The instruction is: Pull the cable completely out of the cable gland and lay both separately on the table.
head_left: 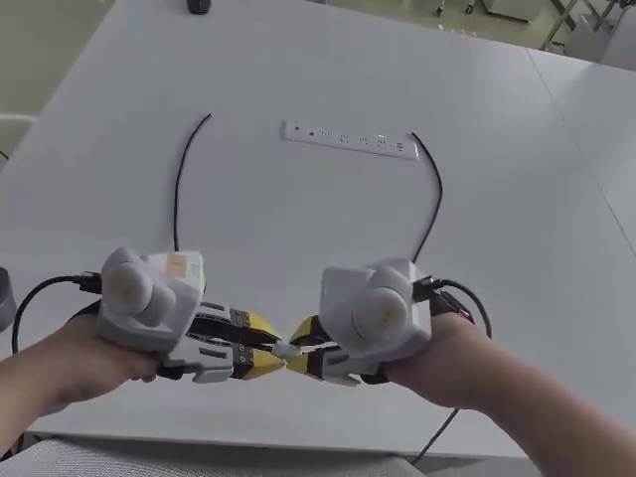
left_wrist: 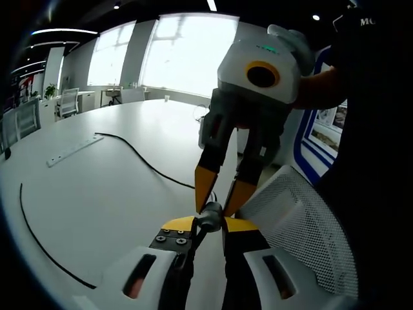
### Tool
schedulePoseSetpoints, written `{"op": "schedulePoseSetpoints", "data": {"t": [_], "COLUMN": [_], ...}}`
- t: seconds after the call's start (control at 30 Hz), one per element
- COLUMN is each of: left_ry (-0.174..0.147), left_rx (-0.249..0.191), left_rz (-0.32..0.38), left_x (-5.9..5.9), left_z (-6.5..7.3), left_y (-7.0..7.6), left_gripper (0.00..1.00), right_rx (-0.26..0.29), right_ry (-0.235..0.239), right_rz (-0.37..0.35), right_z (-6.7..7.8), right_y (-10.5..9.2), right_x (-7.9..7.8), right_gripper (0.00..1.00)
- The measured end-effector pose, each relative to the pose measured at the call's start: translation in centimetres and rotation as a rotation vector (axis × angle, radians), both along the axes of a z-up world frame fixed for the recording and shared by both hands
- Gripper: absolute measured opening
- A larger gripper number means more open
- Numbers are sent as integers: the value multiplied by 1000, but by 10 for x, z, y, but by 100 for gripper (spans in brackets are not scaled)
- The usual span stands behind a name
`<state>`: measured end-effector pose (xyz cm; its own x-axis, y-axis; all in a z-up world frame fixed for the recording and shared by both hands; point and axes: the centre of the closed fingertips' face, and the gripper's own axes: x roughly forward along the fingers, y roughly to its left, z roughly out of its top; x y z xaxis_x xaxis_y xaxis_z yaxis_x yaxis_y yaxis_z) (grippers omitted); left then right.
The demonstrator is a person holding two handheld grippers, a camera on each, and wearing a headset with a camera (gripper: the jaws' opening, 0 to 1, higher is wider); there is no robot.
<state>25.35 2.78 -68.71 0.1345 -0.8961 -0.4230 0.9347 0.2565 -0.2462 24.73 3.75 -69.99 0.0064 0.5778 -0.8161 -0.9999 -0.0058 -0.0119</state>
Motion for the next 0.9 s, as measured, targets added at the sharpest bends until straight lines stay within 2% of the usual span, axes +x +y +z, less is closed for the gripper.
{"op": "schedulePoseSetpoints", "data": {"t": [0.27,0.33,0.4,0.57,0.6,0.63,0.67,0.7,0.83,0.9], "left_ry": [-1,-12,-8,-12,-18,-28,-35,-43,-78,-91], "left_rx": [6,13,16,27,30,43,53,57,54,54], "left_rz": [2,9,15,29,33,40,45,47,51,50], "left_x": [0,1,2,1,1,3,3,4,6,7], "left_z": [0,-1,-1,-4,-6,-7,-7,-7,-1,2], "left_y": [-1,-1,-2,-2,-2,-2,-2,-1,-3,-4], "left_gripper": [16,16,16,15,15,15,15,15,15,16], "right_rx": [18,18,22,23,19,11,-5,5,47,54], "right_ry": [7,-2,-8,8,22,77,104,92,252,275], "right_rz": [4,11,17,34,38,16,-4,8,-32,-37], "right_z": [0,-1,-2,-5,-6,-7,-7,-4,8,9], "right_y": [-2,-2,-2,-3,-5,-9,-12,-13,-14,-13], "right_x": [0,0,1,1,2,1,2,7,9,16], "right_gripper": [8,8,8,9,9,10,11,11,15,18]}}
